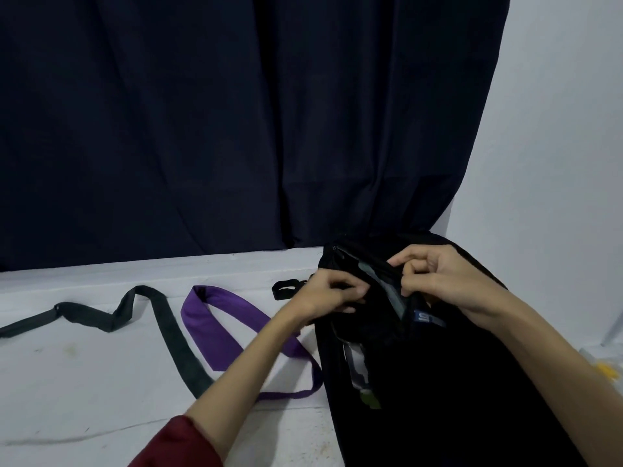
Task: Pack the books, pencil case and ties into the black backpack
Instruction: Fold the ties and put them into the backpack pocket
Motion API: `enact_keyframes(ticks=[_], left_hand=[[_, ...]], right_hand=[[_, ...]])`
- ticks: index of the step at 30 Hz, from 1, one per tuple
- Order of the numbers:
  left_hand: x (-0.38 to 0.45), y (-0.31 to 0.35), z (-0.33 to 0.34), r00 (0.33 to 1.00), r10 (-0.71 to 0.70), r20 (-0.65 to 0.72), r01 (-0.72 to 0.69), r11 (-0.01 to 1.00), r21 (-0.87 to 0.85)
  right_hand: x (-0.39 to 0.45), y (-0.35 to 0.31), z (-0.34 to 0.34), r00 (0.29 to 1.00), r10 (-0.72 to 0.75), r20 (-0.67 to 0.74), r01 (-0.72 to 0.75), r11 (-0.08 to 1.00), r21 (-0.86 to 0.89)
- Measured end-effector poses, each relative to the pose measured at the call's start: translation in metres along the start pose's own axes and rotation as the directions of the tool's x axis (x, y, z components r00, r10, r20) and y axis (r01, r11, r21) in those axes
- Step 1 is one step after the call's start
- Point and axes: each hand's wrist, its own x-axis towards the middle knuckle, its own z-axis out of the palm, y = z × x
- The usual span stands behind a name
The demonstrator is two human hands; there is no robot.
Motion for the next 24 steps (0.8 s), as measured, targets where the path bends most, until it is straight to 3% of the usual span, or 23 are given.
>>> enact_keyframes(ticks=[5, 8, 12, 15, 17, 19, 22, 24], left_hand=[[-0.037, -0.018, -0.058, 0.986, -0.036, -0.165, 0.046, 0.997, 0.058], [-0.066, -0.034, -0.083, 0.973, -0.099, -0.208, 0.123, 0.987, 0.106], [-0.101, -0.067, -0.106, 0.956, -0.175, -0.238, 0.249, 0.908, 0.336], [-0.122, -0.090, -0.107, 0.962, -0.210, -0.177, 0.272, 0.818, 0.508], [-0.133, -0.104, -0.100, 0.961, -0.261, -0.088, 0.261, 0.764, 0.590], [-0.139, -0.119, -0.094, 0.970, -0.235, -0.057, 0.204, 0.675, 0.709], [-0.147, -0.135, -0.094, 0.990, -0.089, -0.110, 0.141, 0.543, 0.828], [-0.149, -0.137, -0.094, 0.988, 0.003, -0.156, 0.124, 0.592, 0.796]], right_hand=[[-0.004, 0.017, 0.025, 0.980, 0.075, 0.183, -0.023, 0.962, -0.272], [-0.002, 0.023, 0.038, 0.982, 0.099, 0.162, 0.003, 0.845, -0.535], [-0.002, 0.009, 0.053, 0.997, 0.060, 0.053, 0.003, 0.636, -0.772], [-0.001, -0.004, 0.081, 0.984, -0.174, -0.033, 0.093, 0.666, -0.740], [0.003, -0.007, 0.109, 0.973, -0.228, 0.047, 0.201, 0.722, -0.662], [0.009, 0.000, 0.143, 0.961, -0.179, 0.211, 0.273, 0.725, -0.632], [0.014, 0.018, 0.189, 0.912, -0.069, 0.403, 0.340, 0.676, -0.654], [0.015, 0.031, 0.206, 0.881, -0.013, 0.474, 0.365, 0.657, -0.660]])
